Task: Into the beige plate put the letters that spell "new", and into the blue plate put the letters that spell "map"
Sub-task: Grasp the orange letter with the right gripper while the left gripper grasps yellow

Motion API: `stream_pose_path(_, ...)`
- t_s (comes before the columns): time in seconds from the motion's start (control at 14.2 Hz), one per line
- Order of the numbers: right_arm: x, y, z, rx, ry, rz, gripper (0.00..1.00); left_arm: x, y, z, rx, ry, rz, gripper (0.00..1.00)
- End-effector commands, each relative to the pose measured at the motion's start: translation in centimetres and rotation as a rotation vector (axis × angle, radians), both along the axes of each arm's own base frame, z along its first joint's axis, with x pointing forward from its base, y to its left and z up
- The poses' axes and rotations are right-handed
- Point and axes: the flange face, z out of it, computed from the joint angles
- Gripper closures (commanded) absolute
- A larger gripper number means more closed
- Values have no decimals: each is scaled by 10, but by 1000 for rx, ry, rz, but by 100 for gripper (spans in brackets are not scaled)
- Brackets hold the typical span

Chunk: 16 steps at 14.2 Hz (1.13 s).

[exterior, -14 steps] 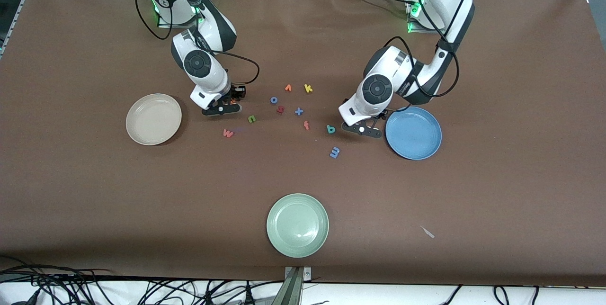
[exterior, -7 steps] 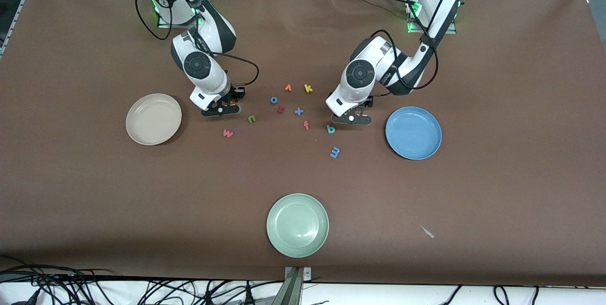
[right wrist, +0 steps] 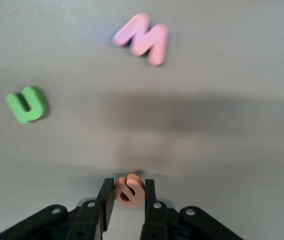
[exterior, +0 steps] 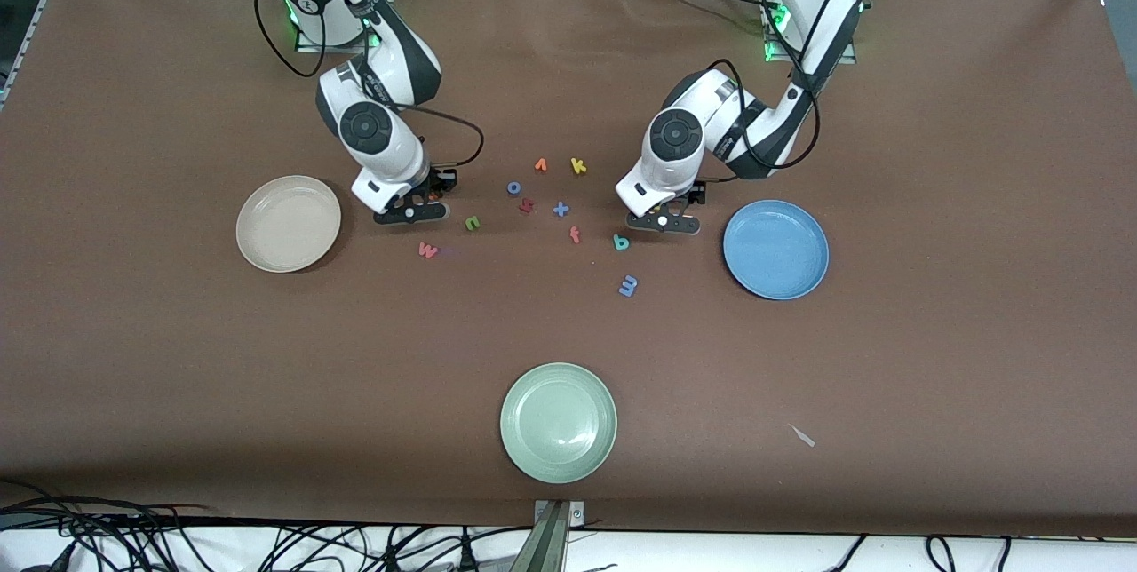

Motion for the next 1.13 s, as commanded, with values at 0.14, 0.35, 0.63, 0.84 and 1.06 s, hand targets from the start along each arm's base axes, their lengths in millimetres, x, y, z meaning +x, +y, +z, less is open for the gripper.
stream_pose_path(0.14,71,-63,60,-38,81,96,89,-5,5,-8,19,-5,-6,0)
stream_pose_path(0.35,90,-122,61,-25,73,195,89,-6,5,-9,20,-4,-6,0)
stream_pose_path(0.63,98,-173,45,-26,76,230,89,-5,-2,-5,9,-15,-19,29)
stream_pose_path(0.84,96,-186,31,-37,109,208,84,-8,-1,-15,8,-9,-22,33)
stream_pose_path(1.06,96,-189,33,-40,116,187,0,-6,-3,-13,4,-16,-23,44)
